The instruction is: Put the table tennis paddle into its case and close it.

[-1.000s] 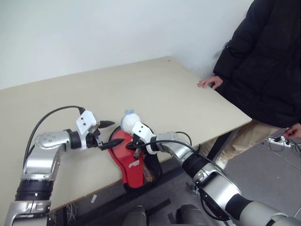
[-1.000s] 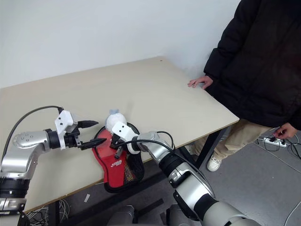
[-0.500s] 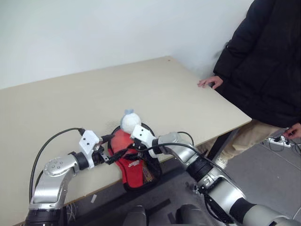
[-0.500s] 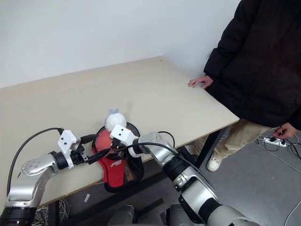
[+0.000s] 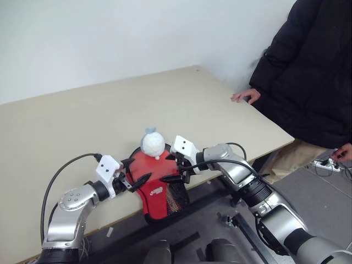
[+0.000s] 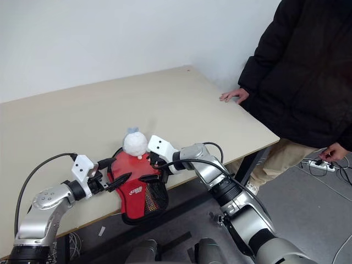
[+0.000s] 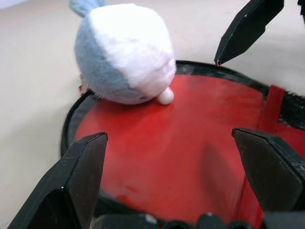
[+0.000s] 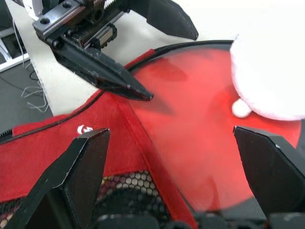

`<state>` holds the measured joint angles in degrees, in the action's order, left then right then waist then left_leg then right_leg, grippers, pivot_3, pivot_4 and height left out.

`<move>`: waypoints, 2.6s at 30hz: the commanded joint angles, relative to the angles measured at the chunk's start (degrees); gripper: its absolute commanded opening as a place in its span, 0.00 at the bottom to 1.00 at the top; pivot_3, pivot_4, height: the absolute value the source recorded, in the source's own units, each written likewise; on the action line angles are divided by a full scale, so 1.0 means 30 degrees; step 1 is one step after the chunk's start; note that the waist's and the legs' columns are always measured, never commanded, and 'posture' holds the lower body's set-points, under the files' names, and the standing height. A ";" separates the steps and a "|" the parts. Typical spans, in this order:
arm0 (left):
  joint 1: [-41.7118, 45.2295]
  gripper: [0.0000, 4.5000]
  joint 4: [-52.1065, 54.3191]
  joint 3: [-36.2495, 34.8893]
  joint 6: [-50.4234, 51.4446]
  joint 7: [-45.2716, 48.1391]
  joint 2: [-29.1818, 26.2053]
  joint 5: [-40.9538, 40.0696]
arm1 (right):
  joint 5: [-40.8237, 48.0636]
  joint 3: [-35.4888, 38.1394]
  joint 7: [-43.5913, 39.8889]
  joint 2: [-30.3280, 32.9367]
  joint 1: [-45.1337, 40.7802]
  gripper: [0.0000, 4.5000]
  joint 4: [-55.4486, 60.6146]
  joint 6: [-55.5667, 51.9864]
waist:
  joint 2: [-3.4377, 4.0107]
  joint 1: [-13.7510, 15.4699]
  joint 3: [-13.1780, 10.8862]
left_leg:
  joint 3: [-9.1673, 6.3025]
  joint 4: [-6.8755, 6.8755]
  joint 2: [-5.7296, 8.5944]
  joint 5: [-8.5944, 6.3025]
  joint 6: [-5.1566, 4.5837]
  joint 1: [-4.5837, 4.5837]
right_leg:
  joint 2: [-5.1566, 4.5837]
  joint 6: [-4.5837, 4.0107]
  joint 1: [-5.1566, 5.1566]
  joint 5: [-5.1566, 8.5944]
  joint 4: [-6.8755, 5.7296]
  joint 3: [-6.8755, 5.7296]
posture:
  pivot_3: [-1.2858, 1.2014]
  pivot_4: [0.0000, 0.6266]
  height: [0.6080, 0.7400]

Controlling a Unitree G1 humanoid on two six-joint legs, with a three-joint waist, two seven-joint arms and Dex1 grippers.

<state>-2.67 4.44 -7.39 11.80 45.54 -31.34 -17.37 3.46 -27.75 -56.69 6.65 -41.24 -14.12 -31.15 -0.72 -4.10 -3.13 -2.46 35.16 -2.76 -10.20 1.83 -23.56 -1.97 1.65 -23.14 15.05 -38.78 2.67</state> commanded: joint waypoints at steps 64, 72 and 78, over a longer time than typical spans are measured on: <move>0.3674 0.02 -0.1937 0.2241 0.0142 -0.1743 0.2191 0.1320 | -0.1194 0.7094 0.6691 -0.5737 -1.0677 1.00 -1.8324 0.8870 | 0.0002 -0.0108 0.0001 | 0.0010 -0.0032 0.0001 0.0016 -0.0024 -0.0023 | 0.0021 0.0037 0.0007 -0.0037 -0.0005 0.0037 | 0.52 0.00 1.00; 0.4056 0.02 -0.2432 0.2643 -0.0013 -0.2011 0.2523 0.1805 | -0.1214 0.7140 0.6659 -0.5973 -1.0633 1.00 -1.8587 0.8643 | 0.0001 -0.0105 0.0002 | 0.0012 -0.0032 0.0001 0.0016 -0.0026 -0.0025 | 0.0022 0.0040 0.0010 -0.0037 -0.0004 0.0042 | 0.52 0.00 1.00; 0.3699 0.02 -0.2551 0.2710 0.0390 -0.1853 0.2434 0.1738 | -0.1241 0.7105 0.6568 -0.6290 -1.0513 1.00 -1.8772 0.8475 | 0.0000 -0.0114 0.0002 | 0.0012 -0.0029 0.0001 0.0016 -0.0026 -0.0021 | 0.0024 0.0039 0.0013 -0.0038 -0.0007 0.0041 | 0.52 0.00 1.00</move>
<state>8.35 -3.37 0.83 12.90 39.76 -23.74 -11.96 -0.21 -7.17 -37.07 -9.46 -71.24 -71.25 -6.02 -0.72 -4.45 -3.13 -2.42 35.08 -2.75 -10.15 1.75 -23.63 -1.90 1.77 -23.10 14.94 -38.80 2.80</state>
